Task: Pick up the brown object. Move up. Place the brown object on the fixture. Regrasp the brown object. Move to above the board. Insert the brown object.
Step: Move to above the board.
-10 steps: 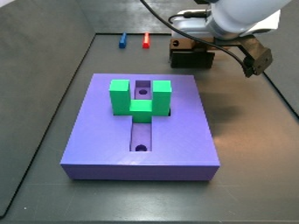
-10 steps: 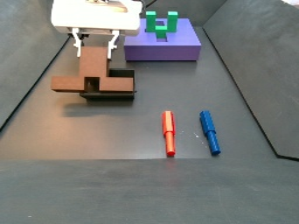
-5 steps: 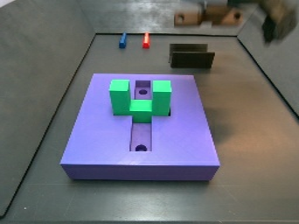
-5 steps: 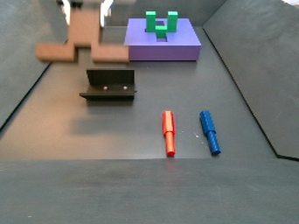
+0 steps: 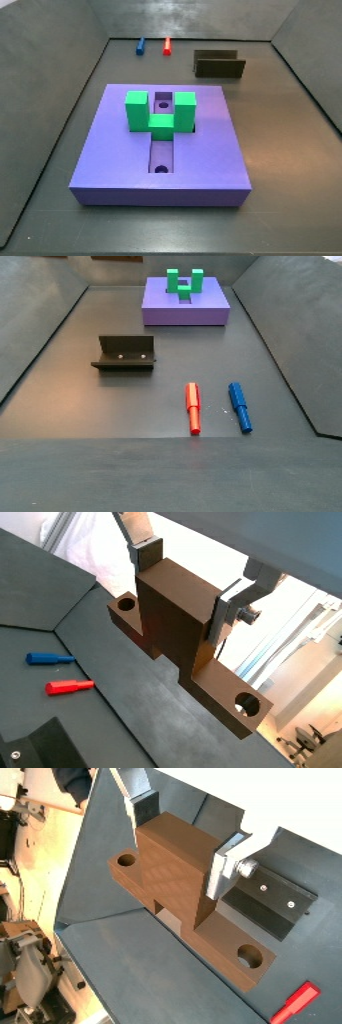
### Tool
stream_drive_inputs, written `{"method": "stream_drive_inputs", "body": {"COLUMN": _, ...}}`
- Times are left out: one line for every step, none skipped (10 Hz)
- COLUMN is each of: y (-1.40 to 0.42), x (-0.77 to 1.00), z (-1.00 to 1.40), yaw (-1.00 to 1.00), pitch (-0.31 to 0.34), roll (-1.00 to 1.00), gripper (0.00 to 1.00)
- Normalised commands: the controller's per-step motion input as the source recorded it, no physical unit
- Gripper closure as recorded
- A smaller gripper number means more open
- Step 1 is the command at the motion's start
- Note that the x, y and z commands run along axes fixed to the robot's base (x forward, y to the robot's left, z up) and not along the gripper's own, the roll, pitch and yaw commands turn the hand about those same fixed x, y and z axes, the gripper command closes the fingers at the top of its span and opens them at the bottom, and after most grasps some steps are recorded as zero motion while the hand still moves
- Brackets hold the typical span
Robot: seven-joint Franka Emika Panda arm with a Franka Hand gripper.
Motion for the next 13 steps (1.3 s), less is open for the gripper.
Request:
{"method": "stream_drive_inputs", "body": {"y": -0.01, "x": 0.03, "z": 0.2, "yaw": -0.02, "pitch": 0.042, "roll": 0.0, "gripper": 1.0}}
{"method": "stream_drive_inputs", "body": {"y": -1.4, "x": -1.2, "z": 0.28, "yaw": -0.08, "pitch": 0.136, "roll": -1.0, "gripper": 1.0}}
{"method": "stream_drive_inputs", "body": {"y": -1.4, "x": -1.22, "z": 0.27, "yaw": -0.08, "pitch": 0.133, "roll": -1.0, "gripper": 1.0}}
{"method": "stream_drive_inputs", "body": {"y": -1.4, "x": -1.31, "z": 0.3, "yaw": -0.07, "pitch": 0.11, "roll": -1.0, "gripper": 1.0}}
{"method": "stream_drive_inputs", "body": {"y": -1.4, "x": -1.35, "z": 0.26, "yaw": -0.06, "pitch": 0.111, "roll": -1.0, "gripper": 1.0}}
{"method": "stream_drive_inputs", "body": {"y": -1.4, "x": -1.34, "z": 0.27, "yaw": -0.05, "pitch": 0.116, "roll": -1.0, "gripper": 1.0}}
{"method": "stream_drive_inputs", "body": {"y": -1.0, "x": -0.97, "z": 0.19, "yaw": -0.04, "pitch": 0.118, "roll": -1.0, "gripper": 1.0}}
{"method": "stream_drive_inputs", "body": {"y": -0.62, "x": -0.63, "z": 0.11, "yaw": -0.03, "pitch": 0.116, "roll": -1.0, "gripper": 1.0}}
{"method": "stream_drive_inputs", "body": {"y": -0.27, "x": -0.31, "z": 0.05, "yaw": -0.02, "pitch": 0.113, "roll": -1.0, "gripper": 1.0}}
{"method": "stream_drive_inputs", "body": {"y": -0.15, "x": -0.2, "z": 0.03, "yaw": -0.02, "pitch": 0.103, "roll": -1.0, "gripper": 1.0}}
{"method": "stream_drive_inputs", "body": {"y": -0.08, "x": -0.15, "z": 0.02, "yaw": -0.01, "pitch": 0.086, "roll": -1.0, "gripper": 1.0}}
{"method": "stream_drive_inputs", "body": {"y": -0.02, "x": -0.1, "z": 0.01, "yaw": 0.0, "pitch": 0.062, "roll": -0.98, "gripper": 1.0}}
{"method": "stream_drive_inputs", "body": {"y": 0.02, "x": -0.07, "z": 0.0, "yaw": 0.0, "pitch": 0.022, "roll": -0.67, "gripper": 1.0}}
